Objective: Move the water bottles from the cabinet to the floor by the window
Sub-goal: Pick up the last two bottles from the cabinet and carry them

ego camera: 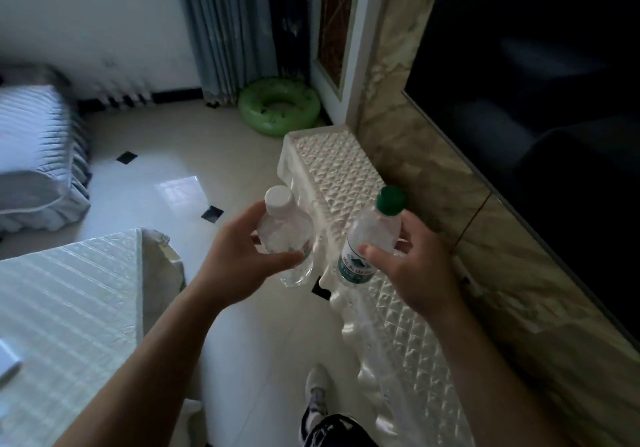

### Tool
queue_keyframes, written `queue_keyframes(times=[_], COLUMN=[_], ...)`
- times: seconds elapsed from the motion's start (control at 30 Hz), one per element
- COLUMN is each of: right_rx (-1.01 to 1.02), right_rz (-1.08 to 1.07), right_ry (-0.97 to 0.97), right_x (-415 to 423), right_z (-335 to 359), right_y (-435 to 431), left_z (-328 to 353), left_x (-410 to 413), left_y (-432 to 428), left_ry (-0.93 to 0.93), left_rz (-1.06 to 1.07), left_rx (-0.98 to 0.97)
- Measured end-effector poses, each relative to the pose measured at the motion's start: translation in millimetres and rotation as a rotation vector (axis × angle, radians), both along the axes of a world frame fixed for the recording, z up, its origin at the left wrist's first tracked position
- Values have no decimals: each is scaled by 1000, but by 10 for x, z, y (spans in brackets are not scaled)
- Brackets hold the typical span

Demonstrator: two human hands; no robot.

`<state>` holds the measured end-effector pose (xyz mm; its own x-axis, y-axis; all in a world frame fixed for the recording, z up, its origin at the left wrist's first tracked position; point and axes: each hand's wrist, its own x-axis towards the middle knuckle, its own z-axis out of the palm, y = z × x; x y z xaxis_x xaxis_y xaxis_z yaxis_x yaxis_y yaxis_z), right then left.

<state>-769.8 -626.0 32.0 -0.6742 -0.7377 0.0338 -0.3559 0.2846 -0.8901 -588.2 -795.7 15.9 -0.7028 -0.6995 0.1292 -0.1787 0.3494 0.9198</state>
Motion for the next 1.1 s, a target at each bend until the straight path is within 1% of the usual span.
queue_keyframes(times=[0.13,0.4,0.53,0.8,1.1], right_rx=[-6,-12,-14,4,17], right_rz=[51,145,162,152,120], right_ry=[-6,22,36,41,73], right_x=[-307,-896,-1079,-1202,-1153], right_z=[16,88,115,75,91], right_y=[-483,-1235,-1546,-2325,-3580], left_z=[50,35,30,-12,27], left_x=[-220,-685,-824,-950,-952], left_y=[-363,-978,-1252,-2050,-3362], left_ry=[0,60,72,76,87], left_rz=[50,164,178,154,102], left_rx=[-15,4,23,52,81])
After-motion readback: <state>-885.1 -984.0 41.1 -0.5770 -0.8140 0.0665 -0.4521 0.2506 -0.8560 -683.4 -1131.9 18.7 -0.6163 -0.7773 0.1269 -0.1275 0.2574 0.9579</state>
